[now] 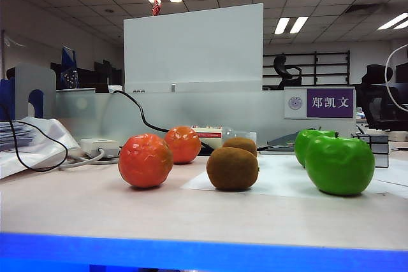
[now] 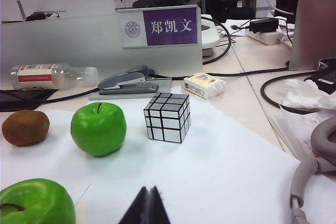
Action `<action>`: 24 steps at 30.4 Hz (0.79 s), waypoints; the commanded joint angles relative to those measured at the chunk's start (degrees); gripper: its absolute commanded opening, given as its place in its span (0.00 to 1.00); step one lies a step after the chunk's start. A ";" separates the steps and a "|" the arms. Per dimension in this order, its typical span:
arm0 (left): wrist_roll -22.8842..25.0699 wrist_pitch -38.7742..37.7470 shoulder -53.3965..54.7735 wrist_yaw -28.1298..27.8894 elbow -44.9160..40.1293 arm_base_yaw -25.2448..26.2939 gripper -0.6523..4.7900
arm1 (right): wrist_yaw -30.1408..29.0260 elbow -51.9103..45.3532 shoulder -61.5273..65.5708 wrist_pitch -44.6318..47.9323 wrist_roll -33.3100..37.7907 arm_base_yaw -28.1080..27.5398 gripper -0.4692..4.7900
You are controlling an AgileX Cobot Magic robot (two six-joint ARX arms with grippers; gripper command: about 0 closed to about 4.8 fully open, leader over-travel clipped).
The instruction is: Put the same fruits together.
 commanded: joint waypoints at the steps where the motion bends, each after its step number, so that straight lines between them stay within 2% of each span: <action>1: 0.04 0.37 -0.09 0.22 0.04 -0.04 0.11 | 0.07 -0.42 -0.09 0.92 -0.13 0.04 0.08; 8: -0.17 0.59 -0.09 0.24 0.04 -0.04 0.11 | 0.07 -0.42 -0.09 0.96 -0.11 0.07 0.08; 11: -4.22 1.01 -0.09 1.55 0.09 -0.07 0.11 | -1.25 -0.42 -0.09 1.05 0.46 0.11 0.08; 13: -7.85 1.05 -0.09 3.10 0.33 -0.07 0.11 | -3.82 -0.39 -0.09 1.05 4.81 0.11 0.08; 15: -11.32 1.22 -0.09 6.67 0.96 -0.07 0.11 | -9.38 -0.37 -0.09 1.03 16.70 0.11 0.08; 17: -13.66 2.47 -0.09 11.39 1.60 -0.07 0.11 | -14.88 -0.37 -0.09 1.36 25.09 0.11 0.08; 19: -14.14 4.79 -0.09 13.40 1.60 -0.07 0.11 | -17.92 -0.37 -0.09 1.49 26.18 0.13 0.08; 24: -20.76 6.86 -0.09 10.73 1.60 -0.04 0.11 | -22.75 -0.39 -0.09 1.44 26.36 0.13 0.08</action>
